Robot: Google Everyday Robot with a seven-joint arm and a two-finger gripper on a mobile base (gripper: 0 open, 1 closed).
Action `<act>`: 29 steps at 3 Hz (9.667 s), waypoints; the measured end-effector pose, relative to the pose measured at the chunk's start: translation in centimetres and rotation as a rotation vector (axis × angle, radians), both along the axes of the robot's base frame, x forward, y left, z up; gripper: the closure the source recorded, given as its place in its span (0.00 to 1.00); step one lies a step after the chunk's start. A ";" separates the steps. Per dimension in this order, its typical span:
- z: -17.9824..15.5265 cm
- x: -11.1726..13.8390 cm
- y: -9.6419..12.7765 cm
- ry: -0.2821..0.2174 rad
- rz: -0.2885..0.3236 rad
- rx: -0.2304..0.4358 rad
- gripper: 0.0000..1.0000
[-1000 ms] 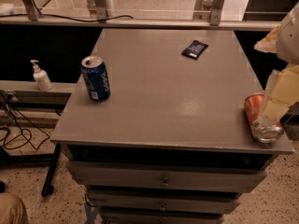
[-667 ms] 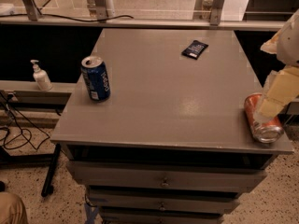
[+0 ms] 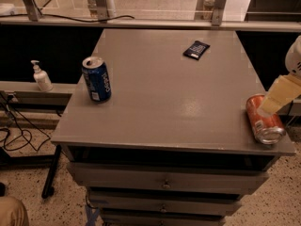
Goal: Place coke can upright
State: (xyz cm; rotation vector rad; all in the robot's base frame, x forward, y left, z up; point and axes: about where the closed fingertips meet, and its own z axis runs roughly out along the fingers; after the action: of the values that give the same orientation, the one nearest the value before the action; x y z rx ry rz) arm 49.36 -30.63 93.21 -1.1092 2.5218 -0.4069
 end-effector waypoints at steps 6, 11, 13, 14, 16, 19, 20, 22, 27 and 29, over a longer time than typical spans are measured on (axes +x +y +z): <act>-2.7 1.3 -1.2 0.138 -0.584 0.237 0.00; -7.1 0.6 3.3 0.162 -0.674 0.299 0.00; -9.8 1.1 2.9 0.190 -0.700 0.284 0.18; -10.0 1.3 2.8 0.189 -0.699 0.285 0.41; -6.7 3.2 3.6 0.164 -0.613 0.391 0.87; 2.6 6.9 4.0 0.096 -0.372 0.846 1.00; 2.5 6.9 4.0 0.098 -0.372 0.845 1.00; 3.3 8.5 3.3 -0.066 -0.308 1.087 1.00; 6.3 10.5 4.4 -0.388 0.170 1.240 1.00; 3.3 11.1 5.9 -0.534 0.504 1.096 1.00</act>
Offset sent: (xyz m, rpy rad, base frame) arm 0.0351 -0.0171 -0.0159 0.2967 -0.0313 -0.8408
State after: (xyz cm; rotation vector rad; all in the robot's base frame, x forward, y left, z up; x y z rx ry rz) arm 60.41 -24.77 96.49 -0.9121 1.4905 0.6605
